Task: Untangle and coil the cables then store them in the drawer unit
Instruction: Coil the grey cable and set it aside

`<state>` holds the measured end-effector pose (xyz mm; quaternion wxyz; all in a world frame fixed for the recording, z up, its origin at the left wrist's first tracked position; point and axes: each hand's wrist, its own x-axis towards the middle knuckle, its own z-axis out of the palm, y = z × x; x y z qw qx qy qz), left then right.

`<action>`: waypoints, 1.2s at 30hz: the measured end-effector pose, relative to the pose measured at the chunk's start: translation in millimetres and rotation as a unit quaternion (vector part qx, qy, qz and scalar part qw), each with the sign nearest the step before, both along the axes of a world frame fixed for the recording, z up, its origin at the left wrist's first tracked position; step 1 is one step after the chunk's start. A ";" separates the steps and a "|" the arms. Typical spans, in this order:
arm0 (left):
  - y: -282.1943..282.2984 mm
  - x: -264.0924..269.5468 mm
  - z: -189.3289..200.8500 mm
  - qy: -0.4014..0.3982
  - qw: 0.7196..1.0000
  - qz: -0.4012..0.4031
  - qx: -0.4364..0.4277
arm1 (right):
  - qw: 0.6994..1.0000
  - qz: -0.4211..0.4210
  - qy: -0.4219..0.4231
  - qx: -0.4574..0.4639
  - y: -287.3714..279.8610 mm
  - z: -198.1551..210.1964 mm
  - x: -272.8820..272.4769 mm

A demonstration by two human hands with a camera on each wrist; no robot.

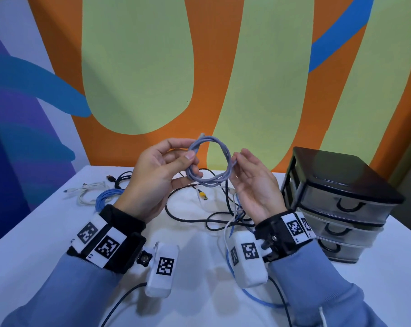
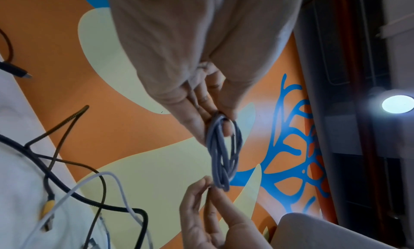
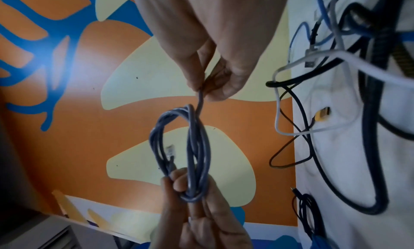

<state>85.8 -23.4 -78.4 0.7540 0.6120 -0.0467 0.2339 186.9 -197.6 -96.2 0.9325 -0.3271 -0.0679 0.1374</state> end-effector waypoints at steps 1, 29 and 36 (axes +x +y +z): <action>1.1 0.9 -0.6 0.000 1.000 0.022 -0.007 | 1.000 -0.005 -0.005 0.019 0.0 1.0 -0.5; 7.6 13.1 -6.5 0.123 0.962 -0.016 -0.243 | 0.922 -0.010 -0.312 -0.230 27.2 -10.0 -32.5; 4.3 11.9 -9.1 0.155 0.969 -0.013 -0.193 | 0.913 0.034 -0.314 -0.258 20.5 -6.6 -31.3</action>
